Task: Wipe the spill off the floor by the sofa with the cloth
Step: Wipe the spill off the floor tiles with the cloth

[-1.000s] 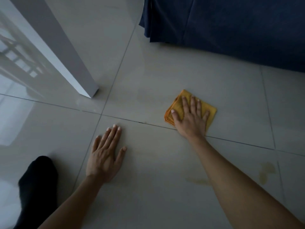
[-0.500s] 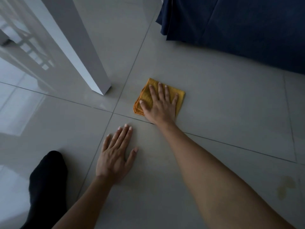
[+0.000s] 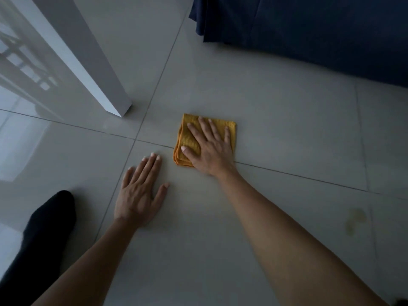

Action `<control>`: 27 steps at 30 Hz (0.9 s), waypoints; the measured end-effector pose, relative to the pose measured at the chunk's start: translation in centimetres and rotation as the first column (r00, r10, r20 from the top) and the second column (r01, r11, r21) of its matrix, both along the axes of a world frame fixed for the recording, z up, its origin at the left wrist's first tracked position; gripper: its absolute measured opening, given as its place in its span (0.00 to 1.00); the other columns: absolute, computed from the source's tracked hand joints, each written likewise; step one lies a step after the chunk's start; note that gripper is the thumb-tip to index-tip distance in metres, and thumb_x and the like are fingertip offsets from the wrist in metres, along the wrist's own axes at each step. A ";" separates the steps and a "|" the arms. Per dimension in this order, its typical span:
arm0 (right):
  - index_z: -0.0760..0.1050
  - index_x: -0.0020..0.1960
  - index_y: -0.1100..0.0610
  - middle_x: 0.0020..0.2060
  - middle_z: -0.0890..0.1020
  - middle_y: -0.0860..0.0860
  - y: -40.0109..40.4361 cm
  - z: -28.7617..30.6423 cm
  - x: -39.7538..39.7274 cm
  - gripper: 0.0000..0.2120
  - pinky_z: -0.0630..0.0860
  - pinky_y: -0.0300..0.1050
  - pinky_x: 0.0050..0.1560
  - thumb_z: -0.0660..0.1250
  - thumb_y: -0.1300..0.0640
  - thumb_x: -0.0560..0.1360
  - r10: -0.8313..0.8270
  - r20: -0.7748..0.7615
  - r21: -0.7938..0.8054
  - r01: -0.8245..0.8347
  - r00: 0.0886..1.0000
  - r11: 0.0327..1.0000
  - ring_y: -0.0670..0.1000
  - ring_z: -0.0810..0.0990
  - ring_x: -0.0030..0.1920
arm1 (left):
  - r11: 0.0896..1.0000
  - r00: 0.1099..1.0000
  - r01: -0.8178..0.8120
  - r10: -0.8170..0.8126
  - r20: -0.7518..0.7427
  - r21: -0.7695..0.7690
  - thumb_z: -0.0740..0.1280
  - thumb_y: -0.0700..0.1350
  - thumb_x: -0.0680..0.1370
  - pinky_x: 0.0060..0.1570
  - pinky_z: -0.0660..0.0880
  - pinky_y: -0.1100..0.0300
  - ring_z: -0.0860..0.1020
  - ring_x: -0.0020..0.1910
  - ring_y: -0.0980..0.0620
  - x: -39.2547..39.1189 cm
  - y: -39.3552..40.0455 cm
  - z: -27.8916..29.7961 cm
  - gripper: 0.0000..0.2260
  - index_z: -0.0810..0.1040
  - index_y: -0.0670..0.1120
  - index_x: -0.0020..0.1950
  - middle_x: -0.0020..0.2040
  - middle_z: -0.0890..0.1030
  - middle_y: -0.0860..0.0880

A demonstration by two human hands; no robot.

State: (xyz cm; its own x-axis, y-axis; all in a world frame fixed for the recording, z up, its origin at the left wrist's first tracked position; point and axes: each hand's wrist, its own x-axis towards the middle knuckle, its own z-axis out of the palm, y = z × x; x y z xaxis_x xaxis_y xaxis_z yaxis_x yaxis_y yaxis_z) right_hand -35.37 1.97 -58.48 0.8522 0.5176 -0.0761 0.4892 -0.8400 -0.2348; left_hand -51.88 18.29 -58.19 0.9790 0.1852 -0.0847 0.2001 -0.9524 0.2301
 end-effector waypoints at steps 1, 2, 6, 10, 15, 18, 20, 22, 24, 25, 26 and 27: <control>0.49 0.78 0.40 0.79 0.47 0.45 -1.4 0.1 -0.1 0.34 0.38 0.61 0.75 0.51 0.31 0.75 -0.024 0.001 -0.006 0.024 1.000 1.000 0.50 0.45 0.79 | 1.000 1.000 -0.001 0.001 -0.002 0.006 0.47 0.62 0.79 0.75 0.43 0.58 0.46 0.77 0.57 0.0 0.0 -0.1 0.30 0.49 0.53 0.79 0.78 0.49 0.55; 0.48 0.78 0.40 0.79 0.47 0.45 -2.8 0.1 -0.2 0.34 0.38 0.61 0.75 0.50 0.31 0.75 -0.049 0.002 -0.009 0.049 0.999 0.999 0.49 0.45 0.79 | 1.000 1.000 -0.002 0.002 -0.004 0.011 0.47 0.62 0.79 0.75 0.43 0.58 0.46 0.77 0.57 0.0 0.0 -0.1 0.30 0.48 0.53 0.79 0.78 0.49 0.55; 0.49 0.78 0.39 0.79 0.47 0.44 -8.5 0.2 -0.1 0.34 0.40 0.61 0.75 0.49 0.30 0.75 -0.146 0.007 -0.040 0.146 0.989 0.988 0.49 0.45 0.79 | 1.000 1.000 0.001 -0.001 -0.002 0.021 0.46 0.62 0.79 0.75 0.45 0.57 0.47 0.77 0.56 -0.1 0.1 -0.2 0.30 0.49 0.52 0.79 0.79 0.50 0.55; 0.50 0.78 0.39 0.79 0.49 0.44 -14.3 0.1 0.1 0.36 0.42 0.62 0.75 0.45 0.28 0.72 -0.240 0.028 -0.065 0.242 0.970 0.968 0.49 0.48 0.79 | 1.000 1.000 -0.001 0.001 0.004 0.006 0.47 0.62 0.78 0.74 0.47 0.56 0.48 0.77 0.56 -0.1 -0.2 0.0 0.31 0.50 0.52 0.79 0.78 0.50 0.55; 0.53 0.78 0.40 0.79 0.52 0.44 -21.2 0.2 0.5 0.37 0.47 0.63 0.74 0.46 0.28 0.71 -0.332 0.046 -0.072 0.335 0.942 0.940 0.50 0.51 0.79 | 1.000 1.000 0.005 -0.005 -0.005 0.007 0.46 0.62 0.78 0.74 0.50 0.54 0.49 0.77 0.56 -0.2 -0.1 0.1 0.31 0.50 0.51 0.79 0.78 0.51 0.54; 0.52 0.78 0.40 0.79 0.52 0.44 -25.3 0.1 1.1 0.37 0.48 0.63 0.74 0.45 0.28 0.71 -0.390 0.056 -0.103 0.394 0.919 0.913 0.50 0.51 0.79 | 1.000 1.000 0.006 -0.006 -0.004 0.016 0.46 0.62 0.77 0.74 0.51 0.53 0.50 0.77 0.55 -0.2 -0.2 0.2 0.32 0.51 0.50 0.79 0.78 0.52 0.53; 0.51 0.78 0.39 0.79 0.51 0.44 -27.9 0.0 1.5 0.37 0.48 0.64 0.74 0.45 0.28 0.71 -0.440 0.043 -0.112 0.442 0.897 0.890 0.50 0.50 0.79 | 1.000 1.000 0.005 -0.005 -0.001 0.016 0.46 0.62 0.77 0.74 0.51 0.53 0.50 0.77 0.55 -0.1 -0.3 0.2 0.32 0.51 0.51 0.79 0.78 0.52 0.53; 0.51 0.78 0.39 0.79 0.51 0.44 -30.2 0.1 1.5 0.38 0.48 0.64 0.74 0.45 0.28 0.70 -0.484 0.039 -0.107 0.486 0.874 0.868 0.50 0.50 0.79 | 1.000 1.000 0.005 -0.005 0.004 0.016 0.46 0.62 0.77 0.74 0.51 0.54 0.51 0.77 0.55 0.0 -0.3 0.1 0.32 0.51 0.51 0.79 0.78 0.53 0.53; 0.52 0.78 0.40 0.79 0.52 0.45 -32.1 0.1 1.3 0.39 0.49 0.64 0.73 0.44 0.28 0.70 -0.520 0.044 -0.101 0.521 0.853 0.847 0.51 0.51 0.79 | 1.000 1.000 0.011 -0.011 0.015 0.019 0.47 0.62 0.77 0.73 0.51 0.54 0.51 0.77 0.54 0.0 -0.3 0.0 0.31 0.52 0.50 0.79 0.78 0.53 0.53; 0.52 0.78 0.41 0.79 0.52 0.46 -32.8 0.2 1.2 0.39 0.49 0.65 0.73 0.44 0.28 0.69 -0.533 0.037 -0.099 0.533 0.846 0.840 0.52 0.51 0.79 | 1.000 1.000 0.012 -0.012 0.020 0.017 0.47 0.61 0.78 0.73 0.51 0.54 0.52 0.77 0.54 -0.1 -0.3 0.0 0.31 0.53 0.50 0.79 0.78 0.53 0.52; 0.52 0.78 0.41 0.79 0.52 0.46 -33.4 0.2 1.1 0.39 0.49 0.65 0.73 0.44 0.28 0.69 -0.543 0.024 -0.102 0.542 0.839 0.834 0.52 0.51 0.79 | 1.000 1.000 0.010 -0.010 0.021 0.013 0.47 0.61 0.78 0.73 0.51 0.53 0.52 0.77 0.53 -0.1 -0.3 -0.1 0.31 0.54 0.50 0.79 0.78 0.54 0.52; 0.51 0.78 0.41 0.79 0.51 0.46 -34.0 0.2 0.9 0.40 0.48 0.65 0.73 0.43 0.27 0.69 -0.552 0.009 -0.109 0.550 0.834 0.828 0.52 0.50 0.79 | 1.000 1.000 0.011 -0.011 0.024 0.010 0.47 0.60 0.78 0.73 0.52 0.52 0.54 0.77 0.52 -0.1 -0.4 -0.1 0.30 0.56 0.50 0.78 0.78 0.55 0.51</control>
